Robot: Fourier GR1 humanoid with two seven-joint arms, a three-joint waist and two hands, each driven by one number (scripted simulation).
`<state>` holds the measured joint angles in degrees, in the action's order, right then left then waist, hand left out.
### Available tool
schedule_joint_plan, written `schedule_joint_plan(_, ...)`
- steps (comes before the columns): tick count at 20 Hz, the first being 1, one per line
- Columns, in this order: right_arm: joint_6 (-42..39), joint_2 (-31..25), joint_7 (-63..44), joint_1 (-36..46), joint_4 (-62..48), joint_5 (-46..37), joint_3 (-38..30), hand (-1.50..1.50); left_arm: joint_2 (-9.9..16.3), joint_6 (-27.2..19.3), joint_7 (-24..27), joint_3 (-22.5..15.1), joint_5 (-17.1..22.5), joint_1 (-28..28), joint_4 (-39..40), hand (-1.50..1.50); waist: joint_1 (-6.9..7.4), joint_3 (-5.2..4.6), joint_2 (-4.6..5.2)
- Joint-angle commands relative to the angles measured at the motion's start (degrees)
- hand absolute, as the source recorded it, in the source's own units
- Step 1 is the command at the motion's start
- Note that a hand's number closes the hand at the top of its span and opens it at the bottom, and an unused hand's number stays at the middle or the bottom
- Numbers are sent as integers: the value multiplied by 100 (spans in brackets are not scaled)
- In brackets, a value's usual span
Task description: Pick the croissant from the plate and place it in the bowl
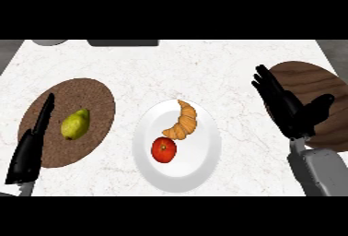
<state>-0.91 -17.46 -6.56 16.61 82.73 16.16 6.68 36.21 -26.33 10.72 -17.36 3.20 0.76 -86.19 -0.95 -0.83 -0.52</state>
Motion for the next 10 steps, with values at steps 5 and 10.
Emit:
schedule_joint_plan(5, -1765, 216, 1525, 482, -749, 1132, -503, 150, -389, 227, -581, 380, 571, 729, -155, 0, 188, 105, 107)
schedule_joint_plan(10, 282, 670, 2901, 113, -1574, -82, -1079, -150, -575, 299, -1283, 307, 779, 1087, -213, 0, 125, 107, 121)
